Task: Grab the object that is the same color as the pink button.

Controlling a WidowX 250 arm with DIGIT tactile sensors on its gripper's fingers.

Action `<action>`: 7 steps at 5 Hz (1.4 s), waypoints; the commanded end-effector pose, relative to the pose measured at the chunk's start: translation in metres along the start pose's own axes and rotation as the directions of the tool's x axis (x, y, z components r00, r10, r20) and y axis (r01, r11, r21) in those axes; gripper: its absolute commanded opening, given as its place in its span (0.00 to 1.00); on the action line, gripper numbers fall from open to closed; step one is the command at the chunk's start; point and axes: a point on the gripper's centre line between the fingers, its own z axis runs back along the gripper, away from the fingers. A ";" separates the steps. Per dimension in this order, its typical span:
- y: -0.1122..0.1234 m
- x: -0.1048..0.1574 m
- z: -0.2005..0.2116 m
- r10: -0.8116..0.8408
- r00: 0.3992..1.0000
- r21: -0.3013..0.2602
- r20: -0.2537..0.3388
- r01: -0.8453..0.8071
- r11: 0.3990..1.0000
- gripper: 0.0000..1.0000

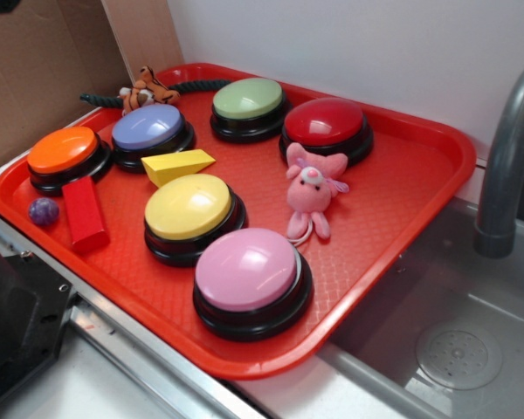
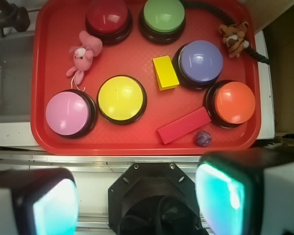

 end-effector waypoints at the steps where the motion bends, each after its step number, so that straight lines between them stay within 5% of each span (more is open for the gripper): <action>1: 0.000 0.000 0.000 0.000 1.000 0.000 0.000 0.000 1.000 1.00; 2: -0.019 0.013 -0.012 0.153 0.984 -0.057 0.086 -0.148 0.987 1.00; 3: -0.031 0.036 -0.030 0.200 0.976 -0.122 0.087 -0.189 0.974 1.00; 5: -0.070 0.111 -0.105 0.303 0.946 -0.056 0.113 -0.298 0.953 1.00; 7: -0.094 0.142 -0.170 0.384 0.917 -0.084 0.104 -0.377 0.923 1.00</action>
